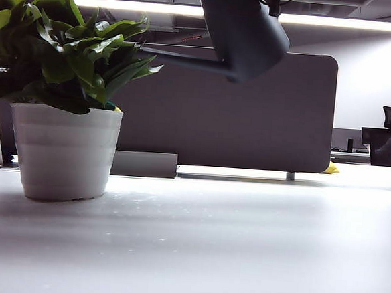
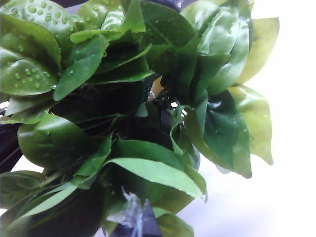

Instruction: Pick up the watering can from the table, water the potted plant, and put the can back.

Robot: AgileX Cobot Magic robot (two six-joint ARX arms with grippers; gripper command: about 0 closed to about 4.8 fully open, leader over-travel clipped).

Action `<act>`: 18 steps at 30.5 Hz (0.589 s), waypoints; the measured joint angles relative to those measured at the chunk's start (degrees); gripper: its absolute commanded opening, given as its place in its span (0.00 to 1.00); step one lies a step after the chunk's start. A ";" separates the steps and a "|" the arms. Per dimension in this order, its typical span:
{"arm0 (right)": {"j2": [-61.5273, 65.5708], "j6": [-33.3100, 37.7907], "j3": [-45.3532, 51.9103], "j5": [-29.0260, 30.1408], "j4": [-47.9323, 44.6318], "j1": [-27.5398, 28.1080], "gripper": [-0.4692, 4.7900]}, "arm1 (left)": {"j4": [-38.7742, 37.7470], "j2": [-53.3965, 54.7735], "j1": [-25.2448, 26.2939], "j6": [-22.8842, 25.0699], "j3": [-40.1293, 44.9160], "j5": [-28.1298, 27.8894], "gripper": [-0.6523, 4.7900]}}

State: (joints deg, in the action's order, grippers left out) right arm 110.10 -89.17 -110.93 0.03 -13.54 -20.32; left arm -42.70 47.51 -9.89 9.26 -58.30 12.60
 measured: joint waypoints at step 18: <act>-6.23 33.86 0.11 -9.07 12.48 1.68 0.09 | -0.09 -1.25 -0.28 -1.07 -5.42 0.04 0.11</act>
State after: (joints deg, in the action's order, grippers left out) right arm 103.88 -55.31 -110.83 -9.04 -1.06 -18.63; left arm -42.78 46.26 -10.17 8.19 -63.72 12.64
